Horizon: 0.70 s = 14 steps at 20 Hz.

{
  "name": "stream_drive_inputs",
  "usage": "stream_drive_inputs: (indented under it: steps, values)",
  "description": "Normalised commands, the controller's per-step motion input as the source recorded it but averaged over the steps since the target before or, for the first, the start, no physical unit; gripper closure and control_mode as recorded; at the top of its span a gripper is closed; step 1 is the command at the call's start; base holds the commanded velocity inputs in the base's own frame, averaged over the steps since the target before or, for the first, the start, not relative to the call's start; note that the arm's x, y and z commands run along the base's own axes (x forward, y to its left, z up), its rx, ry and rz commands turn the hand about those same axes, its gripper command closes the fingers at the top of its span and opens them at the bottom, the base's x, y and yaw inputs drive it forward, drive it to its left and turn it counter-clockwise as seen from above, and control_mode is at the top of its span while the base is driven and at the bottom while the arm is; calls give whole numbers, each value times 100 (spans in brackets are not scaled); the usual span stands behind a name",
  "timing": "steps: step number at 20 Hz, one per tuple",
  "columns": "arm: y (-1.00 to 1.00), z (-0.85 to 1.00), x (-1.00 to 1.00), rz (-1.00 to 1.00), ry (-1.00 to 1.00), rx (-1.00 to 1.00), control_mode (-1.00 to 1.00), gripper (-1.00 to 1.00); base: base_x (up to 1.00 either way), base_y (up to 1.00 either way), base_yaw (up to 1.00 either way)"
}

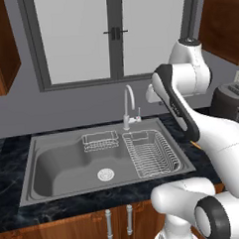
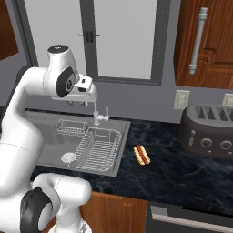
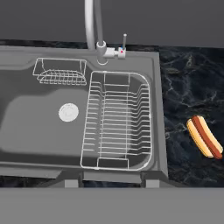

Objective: Store the hot dog in the freezer for long-term storage. Close the freezer door after placing the cooked food.

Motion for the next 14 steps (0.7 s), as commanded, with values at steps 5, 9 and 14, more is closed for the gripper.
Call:
stream_drive_inputs:
  steps: [5,9,14]
  values:
    - [-2,0,-7,-1,0,0,-100,-100,0,0,0]
    - [-26,0,-12,0,0,0,-100,-100,0,0,0]
    - [-83,-27,-5,0,-1,-7,-100,-100,0,0,0]
